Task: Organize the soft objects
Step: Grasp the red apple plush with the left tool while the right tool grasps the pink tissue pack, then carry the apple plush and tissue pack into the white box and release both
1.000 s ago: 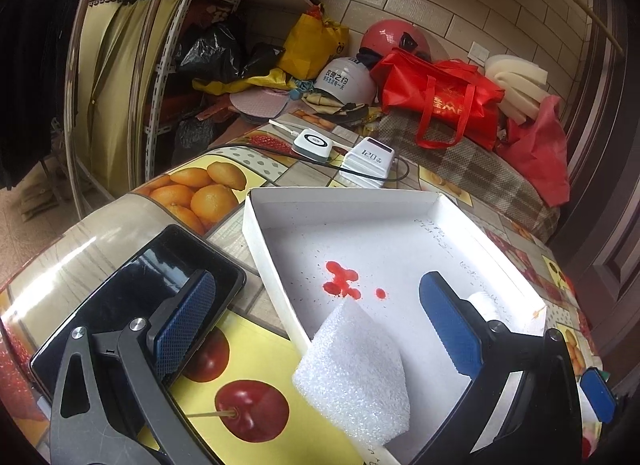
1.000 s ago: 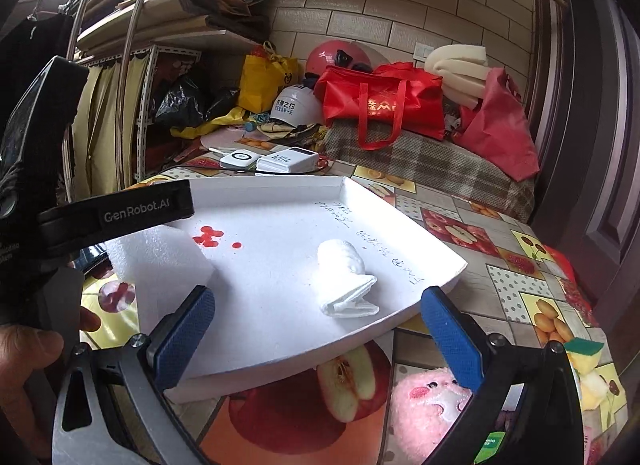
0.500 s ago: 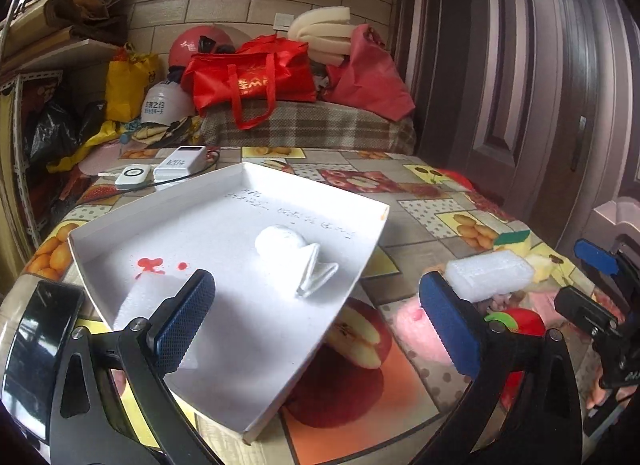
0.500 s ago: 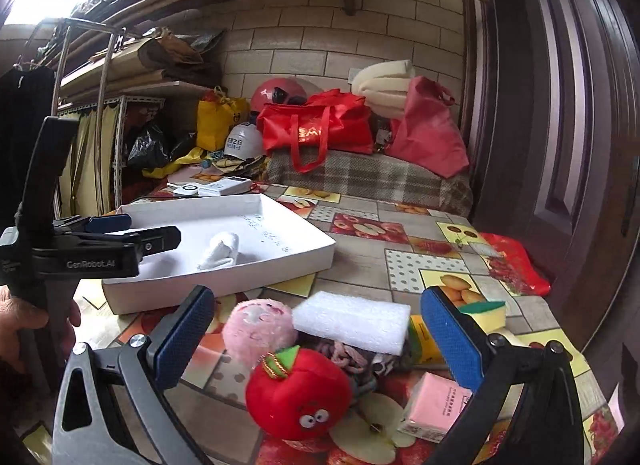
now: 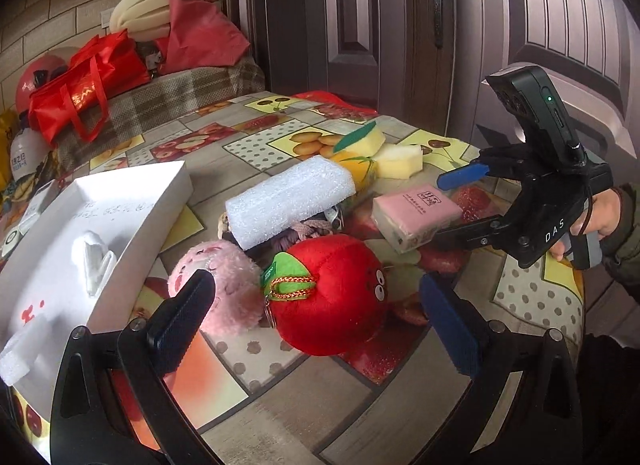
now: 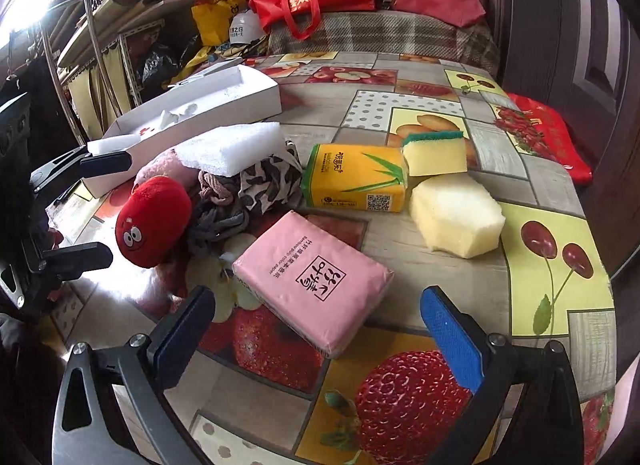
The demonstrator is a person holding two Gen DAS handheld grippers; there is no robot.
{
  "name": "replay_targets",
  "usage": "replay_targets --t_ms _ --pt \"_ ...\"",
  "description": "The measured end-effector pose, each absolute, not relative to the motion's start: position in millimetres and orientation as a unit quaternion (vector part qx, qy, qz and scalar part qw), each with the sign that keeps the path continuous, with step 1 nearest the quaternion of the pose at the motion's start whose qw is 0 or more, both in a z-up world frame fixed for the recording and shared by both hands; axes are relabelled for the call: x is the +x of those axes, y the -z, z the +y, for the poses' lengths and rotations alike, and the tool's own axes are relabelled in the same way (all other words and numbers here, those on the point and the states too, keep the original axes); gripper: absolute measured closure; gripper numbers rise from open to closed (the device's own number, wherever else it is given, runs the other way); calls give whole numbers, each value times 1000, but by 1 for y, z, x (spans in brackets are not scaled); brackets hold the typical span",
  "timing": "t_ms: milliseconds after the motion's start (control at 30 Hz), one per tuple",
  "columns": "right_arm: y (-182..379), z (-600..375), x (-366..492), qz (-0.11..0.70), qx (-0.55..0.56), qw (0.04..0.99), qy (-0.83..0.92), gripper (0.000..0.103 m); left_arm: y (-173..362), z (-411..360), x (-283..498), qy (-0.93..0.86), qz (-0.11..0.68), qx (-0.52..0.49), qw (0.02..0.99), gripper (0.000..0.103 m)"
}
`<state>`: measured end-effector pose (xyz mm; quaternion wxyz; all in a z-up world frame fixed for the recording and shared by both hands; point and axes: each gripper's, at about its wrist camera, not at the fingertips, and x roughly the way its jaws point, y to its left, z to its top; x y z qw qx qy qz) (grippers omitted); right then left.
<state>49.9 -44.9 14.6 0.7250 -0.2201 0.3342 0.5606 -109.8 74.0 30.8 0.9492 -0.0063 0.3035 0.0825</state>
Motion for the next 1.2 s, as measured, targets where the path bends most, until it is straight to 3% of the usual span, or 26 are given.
replay_targets --t_ms 200,367,400,433,500,533,833,1200 --pt "-17 -32 47 288 -262 739 -551 1 -20 68 -96 -73 337 5 938 0" --pt "-4 -9 51 305 -291 715 -558 2 -15 63 -90 -67 354 18 933 0" --pt "-2 -7 50 308 -297 710 -559 6 -15 63 -89 -65 356 18 932 2" --pt "-2 -7 49 307 -300 708 -561 7 -15 64 -89 -63 356 16 932 6" --pt "-4 -9 47 300 -299 706 -567 22 -15 66 -88 -64 359 10 931 31" --pt "-4 -11 46 299 -298 706 -569 25 -14 68 -87 -65 362 5 930 37" --pt "-22 -25 45 272 -251 739 -563 53 -27 74 -104 -73 310 -11 948 40" --pt "-51 -49 41 214 -122 814 -526 53 -49 76 -142 -171 202 4 964 40"
